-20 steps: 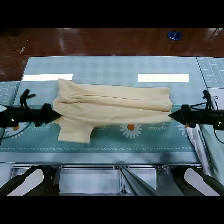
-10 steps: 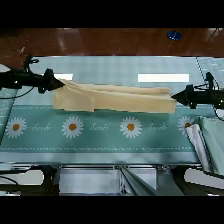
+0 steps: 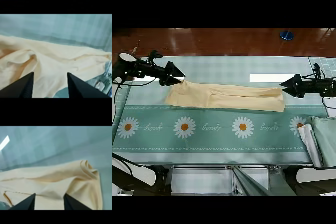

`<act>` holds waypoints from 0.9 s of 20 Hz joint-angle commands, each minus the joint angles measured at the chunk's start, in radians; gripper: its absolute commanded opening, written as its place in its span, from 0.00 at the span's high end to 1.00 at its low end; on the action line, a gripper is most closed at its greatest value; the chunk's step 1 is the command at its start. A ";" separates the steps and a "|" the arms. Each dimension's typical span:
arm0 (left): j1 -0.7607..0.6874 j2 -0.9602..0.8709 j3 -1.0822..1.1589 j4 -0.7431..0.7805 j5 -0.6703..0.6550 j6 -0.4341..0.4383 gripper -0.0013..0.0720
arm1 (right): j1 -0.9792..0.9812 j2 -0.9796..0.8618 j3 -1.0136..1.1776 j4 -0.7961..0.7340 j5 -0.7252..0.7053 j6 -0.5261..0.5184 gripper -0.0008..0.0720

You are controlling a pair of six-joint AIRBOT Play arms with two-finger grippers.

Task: Fold the shirts.

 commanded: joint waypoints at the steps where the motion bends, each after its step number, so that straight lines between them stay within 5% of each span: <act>1: 0.077 -0.016 0.090 0.195 -0.229 -0.001 0.29 | -0.048 -0.008 0.053 -0.078 0.082 0.031 0.43; 4: 0.218 0.044 0.100 0.372 -0.364 -0.037 0.29 | -0.140 0.035 0.054 -0.268 0.172 0.066 0.43; 8: 0.288 0.336 -0.134 0.270 -0.014 0.035 0.29 | -0.153 0.082 -0.089 -0.307 0.058 0.121 0.43; 12: 0.192 0.631 -0.437 0.243 0.219 0.102 0.29 | -0.072 0.075 -0.165 -0.238 -0.086 0.108 0.43; 18: -0.035 0.694 -0.545 0.243 0.229 0.187 0.29 | 0.066 -0.028 -0.164 -0.126 -0.112 0.106 0.44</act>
